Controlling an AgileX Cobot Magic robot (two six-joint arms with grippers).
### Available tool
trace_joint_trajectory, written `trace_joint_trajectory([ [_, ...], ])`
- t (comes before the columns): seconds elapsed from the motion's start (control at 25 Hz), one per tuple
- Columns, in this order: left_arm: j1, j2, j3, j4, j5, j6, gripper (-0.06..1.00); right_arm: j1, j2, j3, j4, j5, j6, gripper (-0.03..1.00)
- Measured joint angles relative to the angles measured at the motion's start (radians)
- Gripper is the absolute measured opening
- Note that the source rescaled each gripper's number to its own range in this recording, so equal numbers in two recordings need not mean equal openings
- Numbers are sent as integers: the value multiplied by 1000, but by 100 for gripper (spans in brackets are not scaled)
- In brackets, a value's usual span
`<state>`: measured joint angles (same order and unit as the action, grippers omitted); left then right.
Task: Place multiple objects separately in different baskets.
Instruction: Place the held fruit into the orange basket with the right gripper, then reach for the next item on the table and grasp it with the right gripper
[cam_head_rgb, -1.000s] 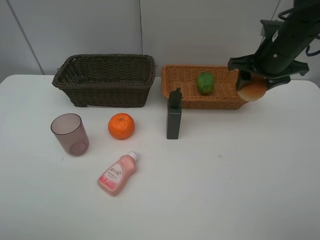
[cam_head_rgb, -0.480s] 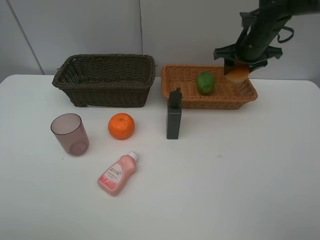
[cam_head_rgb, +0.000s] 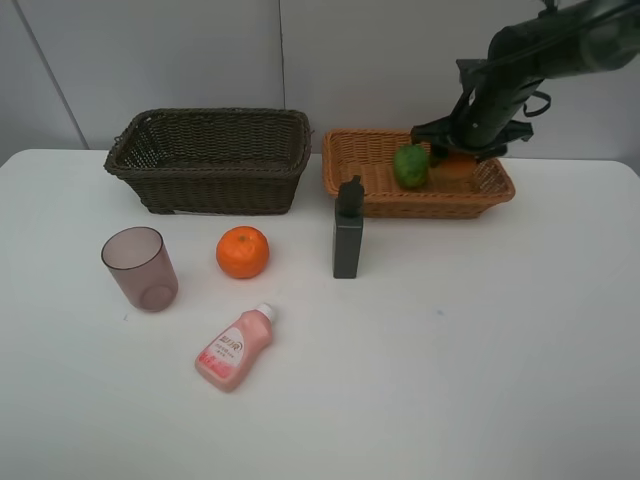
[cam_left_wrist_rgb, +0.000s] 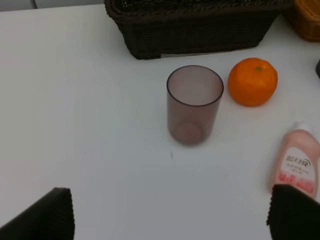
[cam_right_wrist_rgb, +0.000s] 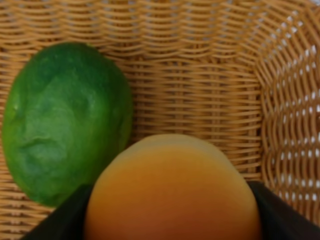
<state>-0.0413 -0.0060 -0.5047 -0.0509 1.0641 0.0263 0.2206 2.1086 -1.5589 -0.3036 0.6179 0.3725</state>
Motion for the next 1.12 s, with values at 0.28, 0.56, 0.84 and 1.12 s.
trace_joint_trajectory([
  [0.28, 0, 0, 0, 0, 0, 0, 100, 0, 1, 0, -45, -12, 0, 56],
  [0.56, 0, 0, 0, 0, 0, 0, 100, 0, 1, 0, -48, -17, 1, 97],
  [0.84, 0, 0, 0, 0, 0, 0, 100, 14, -45, 0, -43, 28, 1, 98],
  [1.12, 0, 0, 0, 0, 0, 0, 100, 122, -160, 0, 89, 253, 0, 98],
])
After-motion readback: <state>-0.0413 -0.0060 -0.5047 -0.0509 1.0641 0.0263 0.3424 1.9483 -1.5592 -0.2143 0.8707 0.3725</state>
